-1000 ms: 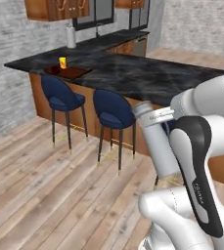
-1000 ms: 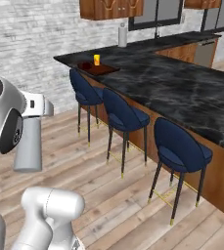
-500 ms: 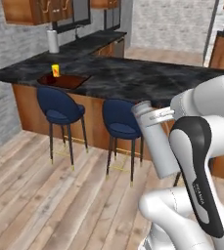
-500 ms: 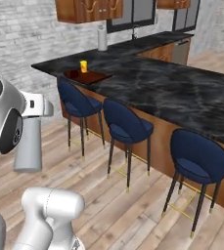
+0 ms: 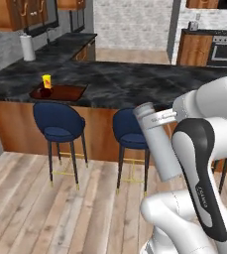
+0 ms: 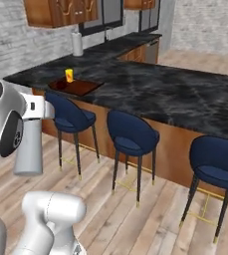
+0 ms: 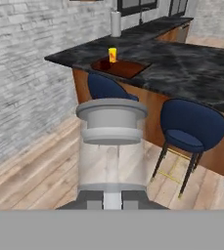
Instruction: There is a tray on the dining counter. Grab the cup, mug, and pitcher and place them on the tray. The pitcher may be placed next to the tray if it cannot fit the tray.
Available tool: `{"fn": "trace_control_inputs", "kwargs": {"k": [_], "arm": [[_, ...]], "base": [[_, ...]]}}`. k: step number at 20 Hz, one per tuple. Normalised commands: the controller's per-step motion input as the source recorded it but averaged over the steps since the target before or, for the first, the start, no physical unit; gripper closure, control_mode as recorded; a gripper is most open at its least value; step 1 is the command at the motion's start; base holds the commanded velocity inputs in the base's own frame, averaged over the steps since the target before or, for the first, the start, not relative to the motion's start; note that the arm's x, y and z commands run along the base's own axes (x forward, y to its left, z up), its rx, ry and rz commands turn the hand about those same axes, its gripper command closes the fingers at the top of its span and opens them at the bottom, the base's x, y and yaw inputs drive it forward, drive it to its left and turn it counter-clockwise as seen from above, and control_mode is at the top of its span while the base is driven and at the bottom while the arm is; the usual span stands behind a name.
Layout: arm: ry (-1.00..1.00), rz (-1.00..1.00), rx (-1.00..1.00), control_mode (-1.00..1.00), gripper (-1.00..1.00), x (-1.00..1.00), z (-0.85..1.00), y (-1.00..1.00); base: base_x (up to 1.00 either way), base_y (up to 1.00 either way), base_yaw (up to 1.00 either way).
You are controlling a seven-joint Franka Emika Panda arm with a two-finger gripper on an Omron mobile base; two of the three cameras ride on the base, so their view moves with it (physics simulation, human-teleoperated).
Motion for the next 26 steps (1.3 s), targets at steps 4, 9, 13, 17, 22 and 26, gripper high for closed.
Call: {"fn": "trace_control_inputs", "kwargs": {"k": [4,9,13,17,22,26], "arm": [[0.00,0.00,0.00,1.00,1.00,0.00,0.00,0.00],[0.00,0.00,0.00,1.00,1.00,0.00,0.00,0.00],[0.00,0.00,0.00,1.00,1.00,0.00,0.00,0.00],[0.00,0.00,0.00,1.00,1.00,0.00,0.00,0.00],[0.00,0.00,0.00,1.00,1.00,0.00,0.00,0.00],[0.00,0.00,0.00,1.00,1.00,0.00,0.00,0.00]], "base": [[0.52,1.00,-0.46],[0.49,1.00,-0.50],[0.59,1.00,-0.49],[0.69,0.99,-0.45],[0.78,0.78,-0.32],[0.74,0.25,-0.07]]}}
